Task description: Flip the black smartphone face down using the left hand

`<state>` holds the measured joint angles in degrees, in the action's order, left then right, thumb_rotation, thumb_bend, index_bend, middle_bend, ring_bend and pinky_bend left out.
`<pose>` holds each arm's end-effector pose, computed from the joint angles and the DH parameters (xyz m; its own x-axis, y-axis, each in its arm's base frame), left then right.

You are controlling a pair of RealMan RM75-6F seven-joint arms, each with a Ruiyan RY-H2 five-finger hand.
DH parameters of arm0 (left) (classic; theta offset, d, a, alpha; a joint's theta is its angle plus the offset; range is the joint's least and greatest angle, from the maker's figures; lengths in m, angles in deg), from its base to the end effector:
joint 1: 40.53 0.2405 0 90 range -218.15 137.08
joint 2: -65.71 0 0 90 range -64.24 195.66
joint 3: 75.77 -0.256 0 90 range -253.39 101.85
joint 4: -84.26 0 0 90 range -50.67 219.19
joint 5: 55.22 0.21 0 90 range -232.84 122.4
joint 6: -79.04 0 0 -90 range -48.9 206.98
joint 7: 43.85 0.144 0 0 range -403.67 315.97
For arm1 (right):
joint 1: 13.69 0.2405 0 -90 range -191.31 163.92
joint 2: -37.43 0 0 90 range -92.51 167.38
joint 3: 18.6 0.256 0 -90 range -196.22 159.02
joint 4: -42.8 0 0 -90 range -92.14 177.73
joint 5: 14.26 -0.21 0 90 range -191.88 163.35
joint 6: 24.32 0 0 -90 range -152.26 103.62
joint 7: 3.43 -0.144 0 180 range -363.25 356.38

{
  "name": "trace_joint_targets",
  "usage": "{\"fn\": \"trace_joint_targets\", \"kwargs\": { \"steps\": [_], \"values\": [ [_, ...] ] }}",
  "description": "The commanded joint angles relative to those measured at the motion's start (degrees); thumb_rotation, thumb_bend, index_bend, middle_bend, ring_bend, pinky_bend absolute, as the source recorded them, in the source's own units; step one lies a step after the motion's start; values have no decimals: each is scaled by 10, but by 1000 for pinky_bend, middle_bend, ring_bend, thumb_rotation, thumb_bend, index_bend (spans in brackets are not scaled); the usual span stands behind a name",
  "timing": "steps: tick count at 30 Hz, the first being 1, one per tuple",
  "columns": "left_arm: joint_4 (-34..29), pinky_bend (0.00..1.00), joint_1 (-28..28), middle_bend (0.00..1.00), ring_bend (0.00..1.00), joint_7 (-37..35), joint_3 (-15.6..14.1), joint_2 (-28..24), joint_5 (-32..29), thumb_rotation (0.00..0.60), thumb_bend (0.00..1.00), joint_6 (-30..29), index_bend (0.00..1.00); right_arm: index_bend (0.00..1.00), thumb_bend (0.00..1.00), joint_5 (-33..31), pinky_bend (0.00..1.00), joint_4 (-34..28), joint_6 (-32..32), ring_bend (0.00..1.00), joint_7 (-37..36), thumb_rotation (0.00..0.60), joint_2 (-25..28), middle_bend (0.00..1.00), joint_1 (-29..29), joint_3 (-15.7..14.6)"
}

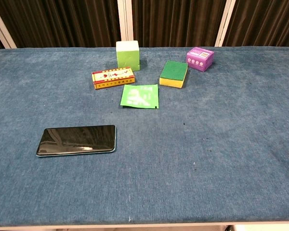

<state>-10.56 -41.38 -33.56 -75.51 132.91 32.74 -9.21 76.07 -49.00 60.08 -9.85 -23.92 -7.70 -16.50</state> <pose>-0.3046 0.1493 0.1380 0.4728 0.0249 0.8808 0.8807 0.0169 -0.4733 -0.3050 -0.1842 0.1677 0.3533 -0.0247 0.9352 -0.9318 -0.0978 0.3495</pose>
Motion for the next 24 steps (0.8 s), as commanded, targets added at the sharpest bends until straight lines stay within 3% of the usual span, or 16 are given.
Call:
{"fn": "trace_joint_targets", "kwargs": {
  "steps": [1,10,14,24],
  "values": [
    [-2,46,-2,100,43,3,0,1,-1,600,106,4,138,0,149,-2,0,-1,-4,0,1,600,0,0,2,1],
    [-37,46,-42,100,44,51,-1,29,42,600,106,42,142,0,149,0,0,3,0,0,-6,600,7,0,5,6],
    [-60,46,-79,100,49,95,0,64,59,600,106,92,232,0,149,-1,0,9,4,0,-13,600,6,0,4,6],
    [-55,46,-152,100,63,185,28,189,-20,600,118,211,290,0,148,-7,0,17,1,0,-20,600,2,0,1,4]
  ]
}}
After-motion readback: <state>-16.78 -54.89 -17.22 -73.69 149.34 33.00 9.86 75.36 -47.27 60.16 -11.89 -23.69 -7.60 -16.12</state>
